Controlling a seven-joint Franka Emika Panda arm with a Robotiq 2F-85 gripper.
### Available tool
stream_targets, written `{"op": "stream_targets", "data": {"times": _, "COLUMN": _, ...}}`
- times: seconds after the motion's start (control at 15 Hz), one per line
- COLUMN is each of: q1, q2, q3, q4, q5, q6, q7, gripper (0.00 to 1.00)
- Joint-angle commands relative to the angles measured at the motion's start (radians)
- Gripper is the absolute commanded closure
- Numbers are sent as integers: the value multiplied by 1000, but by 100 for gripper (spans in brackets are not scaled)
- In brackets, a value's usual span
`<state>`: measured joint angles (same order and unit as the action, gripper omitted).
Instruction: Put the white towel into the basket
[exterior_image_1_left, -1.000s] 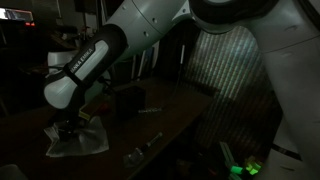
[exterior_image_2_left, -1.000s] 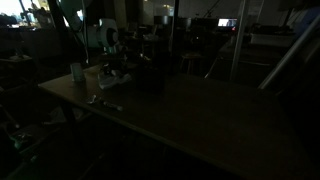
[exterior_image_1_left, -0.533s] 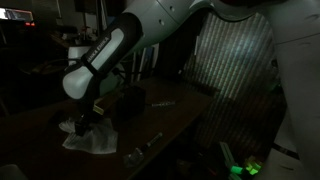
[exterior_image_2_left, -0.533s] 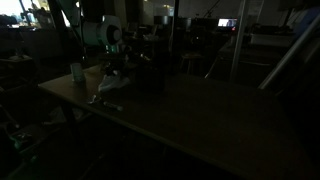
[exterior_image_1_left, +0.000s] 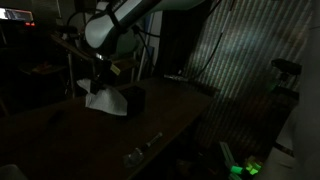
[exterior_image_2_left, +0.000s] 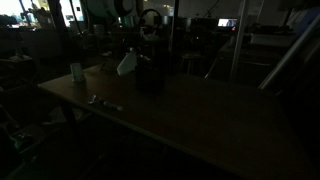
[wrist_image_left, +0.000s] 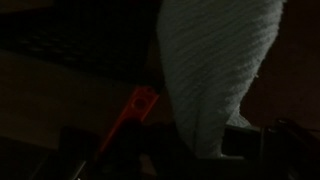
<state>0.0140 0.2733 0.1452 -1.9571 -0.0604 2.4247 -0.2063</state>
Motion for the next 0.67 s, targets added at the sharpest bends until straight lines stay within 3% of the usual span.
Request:
{"op": "stream_targets", "data": {"times": 0.0, "q1": -37, "q2": -105, "q3": -45, "q4": 42, "q5": 38, "q6": -95, "q7": -76, "gripper": 100}}
{"op": "stream_targets", "data": {"times": 0.33, "q1": -70, "q2": -115, "q3": -115, "q4": 106, "q5": 10, "q6": -122, "q7": -156, "gripper": 100}}
{"op": "stream_targets", "data": {"times": 0.6, "q1": -71, "q2": -76, "q3": -133, "q4": 120, "q5": -14, "q6": -127, "q7": -176, "gripper": 100}}
